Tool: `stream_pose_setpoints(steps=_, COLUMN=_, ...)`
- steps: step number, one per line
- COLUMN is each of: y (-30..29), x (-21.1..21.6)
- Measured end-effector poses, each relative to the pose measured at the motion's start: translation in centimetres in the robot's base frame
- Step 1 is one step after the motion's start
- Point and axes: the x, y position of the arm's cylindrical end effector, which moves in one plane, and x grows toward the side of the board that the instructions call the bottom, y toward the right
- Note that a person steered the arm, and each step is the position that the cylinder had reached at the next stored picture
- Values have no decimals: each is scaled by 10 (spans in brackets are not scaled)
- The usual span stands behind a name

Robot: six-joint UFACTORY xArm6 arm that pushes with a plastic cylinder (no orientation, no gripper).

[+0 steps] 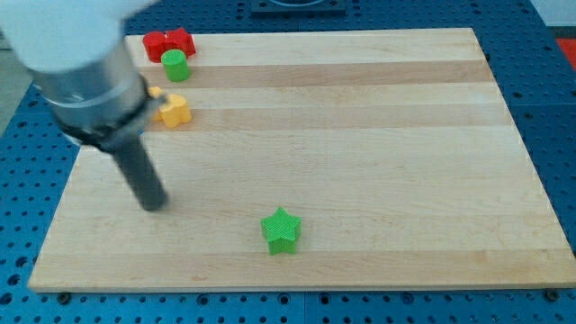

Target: Slide the blue triangle towards the green star

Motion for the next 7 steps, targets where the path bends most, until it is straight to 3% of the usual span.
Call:
stream_pose_setpoints(steps=1, y=-85, x=-42)
stream_pose_setpoints(steps=2, y=-88, x=-58)
stream_pose_setpoints(steps=4, y=-40, x=-106)
stream_pose_setpoints(steps=6, y=-50, x=-143)
stream_pose_setpoints(steps=7, y=3, x=-104)
